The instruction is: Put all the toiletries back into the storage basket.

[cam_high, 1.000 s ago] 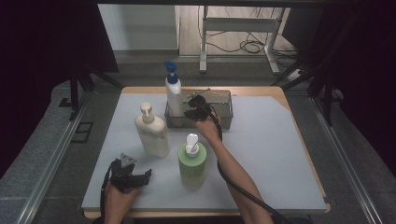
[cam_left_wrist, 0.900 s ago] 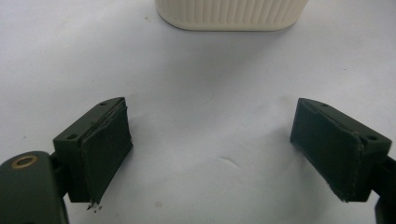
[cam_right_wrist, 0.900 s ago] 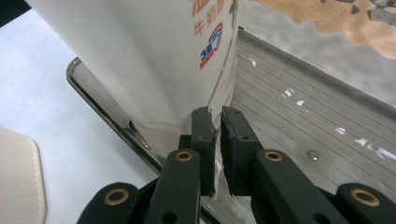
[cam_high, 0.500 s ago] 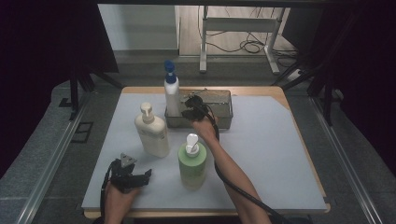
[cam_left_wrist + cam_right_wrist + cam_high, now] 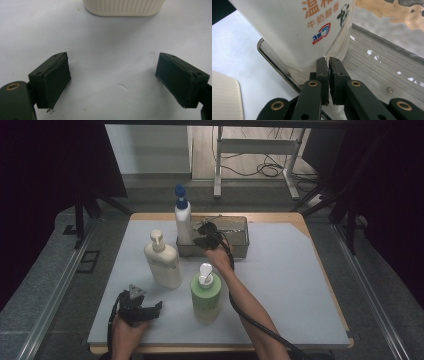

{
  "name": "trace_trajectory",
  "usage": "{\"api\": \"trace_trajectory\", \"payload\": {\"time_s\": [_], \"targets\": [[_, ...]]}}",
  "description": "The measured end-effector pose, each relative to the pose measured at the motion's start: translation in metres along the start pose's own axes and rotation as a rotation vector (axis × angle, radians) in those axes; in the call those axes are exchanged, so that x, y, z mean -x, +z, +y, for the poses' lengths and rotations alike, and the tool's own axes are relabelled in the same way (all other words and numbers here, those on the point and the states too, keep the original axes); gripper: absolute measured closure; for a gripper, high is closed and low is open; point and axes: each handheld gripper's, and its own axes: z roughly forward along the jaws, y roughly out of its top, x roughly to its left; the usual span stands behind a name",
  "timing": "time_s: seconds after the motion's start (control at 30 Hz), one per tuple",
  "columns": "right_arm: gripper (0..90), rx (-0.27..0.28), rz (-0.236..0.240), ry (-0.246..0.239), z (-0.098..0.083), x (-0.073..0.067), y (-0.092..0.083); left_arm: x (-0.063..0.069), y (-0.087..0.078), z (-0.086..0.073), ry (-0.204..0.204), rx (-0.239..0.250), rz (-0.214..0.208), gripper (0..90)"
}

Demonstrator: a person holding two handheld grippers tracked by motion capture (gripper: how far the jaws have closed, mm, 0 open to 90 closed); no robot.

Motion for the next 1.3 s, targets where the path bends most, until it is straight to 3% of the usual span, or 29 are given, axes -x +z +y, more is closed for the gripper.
{"api": "trace_trajectory", "payload": {"time_s": [0.37, 0.5, 0.7, 1.0, 1.3], "targets": [[84.9, 0.014, 0.023, -0.003, 0.001, 0.003, -0.003, 0.0, 0.0, 0.0, 0.0, 0.0, 0.0, 11.6], [84.5, 0.009, 0.026, -0.039, 0.004, 0.0, -0.007, 0.0, 0.0, 0.0, 0.0, 0.0, 0.0, 11.6], [83.6, 0.009, 0.027, -0.032, 0.004, -0.001, -0.008, 0.0, 0.0, 0.0, 0.0, 0.0, 0.0, 11.6], [78.4, 0.021, 0.012, -0.047, 0.002, 0.001, -0.013, 0.0, 0.0, 0.0, 0.001, -0.001, 0.001, 11.6], [68.6, 0.052, 0.021, -0.06, -0.002, 0.008, -0.031, 0.0, 0.0, 0.0, 0.0, 0.0, 0.0, 11.6]]}}
